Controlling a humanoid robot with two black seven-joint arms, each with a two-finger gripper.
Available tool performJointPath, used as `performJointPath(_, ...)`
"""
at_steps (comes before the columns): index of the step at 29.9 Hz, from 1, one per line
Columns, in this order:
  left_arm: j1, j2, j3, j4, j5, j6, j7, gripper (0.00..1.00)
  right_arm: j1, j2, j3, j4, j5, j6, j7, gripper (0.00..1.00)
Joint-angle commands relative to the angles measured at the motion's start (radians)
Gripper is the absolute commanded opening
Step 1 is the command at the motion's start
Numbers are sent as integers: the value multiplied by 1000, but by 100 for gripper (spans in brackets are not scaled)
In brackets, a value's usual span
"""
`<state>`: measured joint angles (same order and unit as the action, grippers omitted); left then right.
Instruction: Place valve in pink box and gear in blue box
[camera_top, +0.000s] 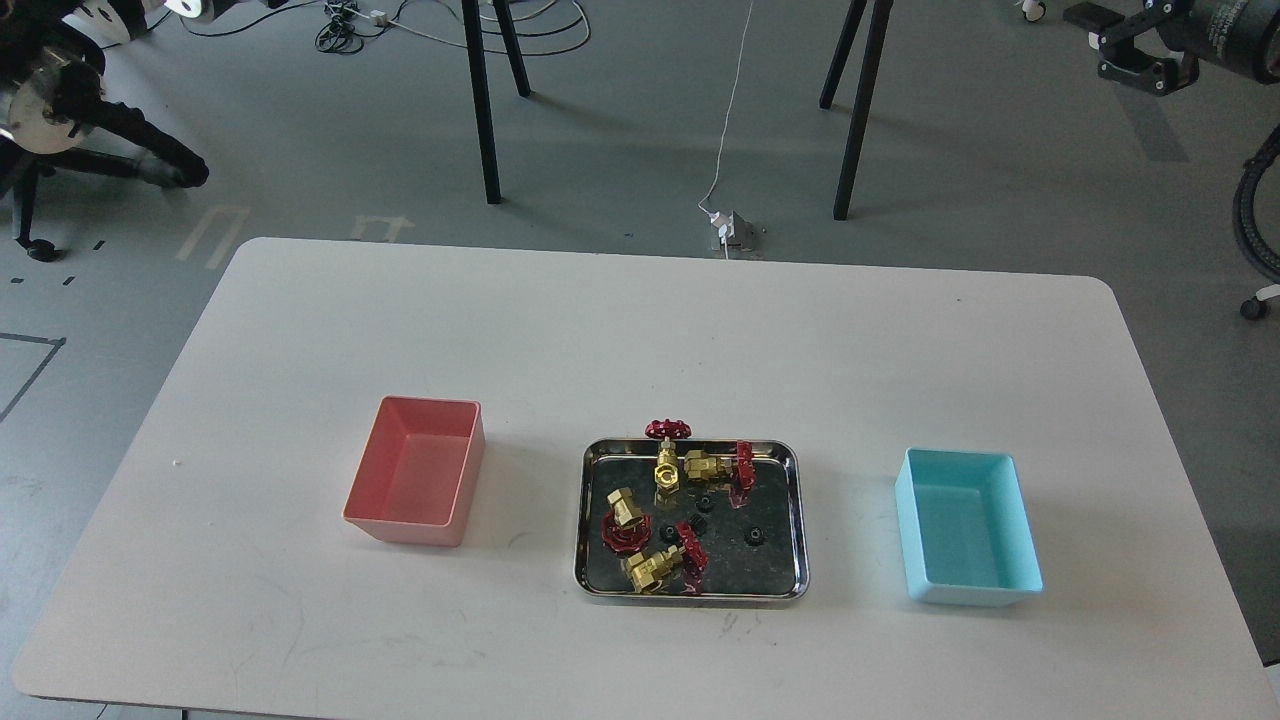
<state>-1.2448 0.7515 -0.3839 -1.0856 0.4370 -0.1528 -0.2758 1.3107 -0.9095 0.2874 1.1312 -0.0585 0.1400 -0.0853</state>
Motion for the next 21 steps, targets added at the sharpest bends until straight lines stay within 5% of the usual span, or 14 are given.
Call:
performJointPath(1, 2, 0, 5, 0, 6, 7, -141, 100, -1, 4, -2, 2, 0, 1, 10, 99)
performJointPath(3, 4, 2, 11, 0, 31, 13, -190, 100, -1, 4, -2, 2, 0, 3, 10, 99)
performJointPath(9, 13, 8, -7, 59, 3, -11, -213, 100, -1, 4, -1, 2, -1, 6, 10, 99)
performJointPath(16, 82, 3, 3, 76, -23, -185, -213, 100, -1, 4, 16, -5, -15, 6, 10, 99)
performJointPath(19, 102, 14, 8, 8, 99, -147, -213, 99, -1, 6, 21, -5, -15, -6, 12, 99)
performJointPath(21, 122, 28, 10, -49, 256, -38, -213, 98, -1, 7, 33, -5, -15, -14, 13, 99)
